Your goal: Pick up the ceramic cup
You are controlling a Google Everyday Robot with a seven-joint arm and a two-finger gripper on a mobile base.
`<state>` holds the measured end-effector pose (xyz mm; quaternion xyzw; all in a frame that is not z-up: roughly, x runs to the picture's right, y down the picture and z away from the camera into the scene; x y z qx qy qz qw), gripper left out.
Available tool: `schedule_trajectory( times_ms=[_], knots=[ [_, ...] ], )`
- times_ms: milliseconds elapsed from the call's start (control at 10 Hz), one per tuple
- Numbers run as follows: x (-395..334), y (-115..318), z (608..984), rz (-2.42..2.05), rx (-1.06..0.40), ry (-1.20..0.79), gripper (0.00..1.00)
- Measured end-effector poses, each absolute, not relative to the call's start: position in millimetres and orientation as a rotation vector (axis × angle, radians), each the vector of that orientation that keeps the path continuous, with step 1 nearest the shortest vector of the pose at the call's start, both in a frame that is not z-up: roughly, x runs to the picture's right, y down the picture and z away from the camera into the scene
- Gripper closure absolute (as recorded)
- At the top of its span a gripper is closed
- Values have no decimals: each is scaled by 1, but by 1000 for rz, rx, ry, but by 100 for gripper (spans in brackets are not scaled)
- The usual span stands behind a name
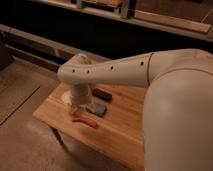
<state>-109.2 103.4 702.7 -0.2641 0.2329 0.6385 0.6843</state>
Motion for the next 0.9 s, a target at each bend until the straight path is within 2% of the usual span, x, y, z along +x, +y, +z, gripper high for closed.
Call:
schedule_trajectory(
  times_ms=[900],
  knots=[
    [-109, 103, 703, 1431, -592, 522, 35]
  ],
)
